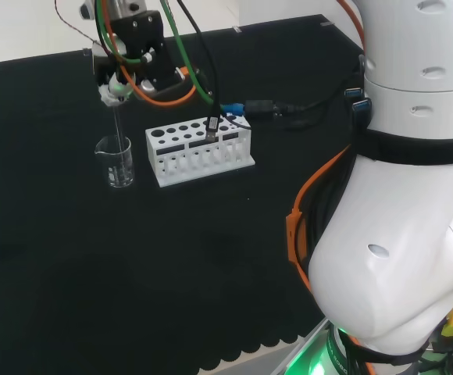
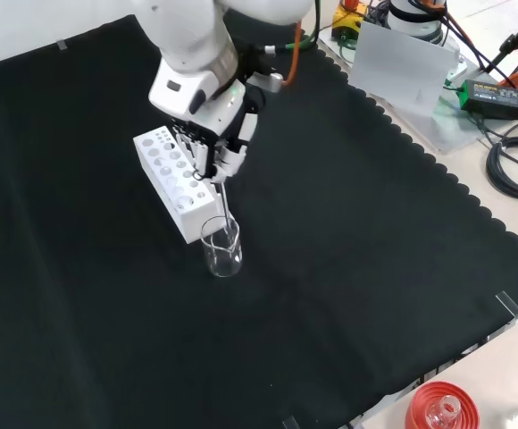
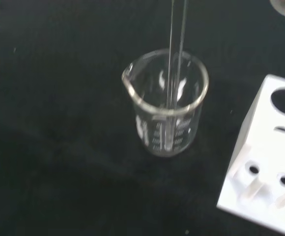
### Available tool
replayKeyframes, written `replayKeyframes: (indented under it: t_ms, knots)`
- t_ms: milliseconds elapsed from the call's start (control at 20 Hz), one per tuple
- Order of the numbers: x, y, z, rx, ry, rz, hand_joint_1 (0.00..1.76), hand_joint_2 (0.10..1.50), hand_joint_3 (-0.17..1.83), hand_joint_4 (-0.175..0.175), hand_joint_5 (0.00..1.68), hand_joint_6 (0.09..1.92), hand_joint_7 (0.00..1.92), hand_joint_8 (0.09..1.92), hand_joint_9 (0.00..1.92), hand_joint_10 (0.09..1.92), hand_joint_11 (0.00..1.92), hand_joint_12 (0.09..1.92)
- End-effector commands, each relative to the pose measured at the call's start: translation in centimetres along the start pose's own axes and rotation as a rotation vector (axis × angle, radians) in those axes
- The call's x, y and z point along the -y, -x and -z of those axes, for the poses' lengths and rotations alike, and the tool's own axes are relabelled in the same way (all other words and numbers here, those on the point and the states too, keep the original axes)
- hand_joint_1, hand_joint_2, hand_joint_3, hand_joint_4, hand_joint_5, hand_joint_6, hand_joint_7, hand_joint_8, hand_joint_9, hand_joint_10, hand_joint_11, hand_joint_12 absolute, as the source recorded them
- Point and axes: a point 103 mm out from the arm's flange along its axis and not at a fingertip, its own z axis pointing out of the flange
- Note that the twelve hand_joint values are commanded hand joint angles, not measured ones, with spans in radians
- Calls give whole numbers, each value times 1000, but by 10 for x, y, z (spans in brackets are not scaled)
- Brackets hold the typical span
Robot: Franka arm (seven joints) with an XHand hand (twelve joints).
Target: Stir in the beaker to the left of the white test tube rack with the glass rod.
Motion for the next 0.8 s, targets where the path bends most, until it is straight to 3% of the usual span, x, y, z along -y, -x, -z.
replayKeyframes:
  t_ms: [50, 800]
  knots:
    - [-14, -26, 5, 14, 10, 45, 1182, 1192, -175, -175, 999, 1010, 1557, 583, 1795, 289, 1629, 574]
    - [-31, -7, 23, 29, 5, 43, 1181, 1192, -175, -175, 999, 1011, 1559, 581, 1796, 286, 1628, 574]
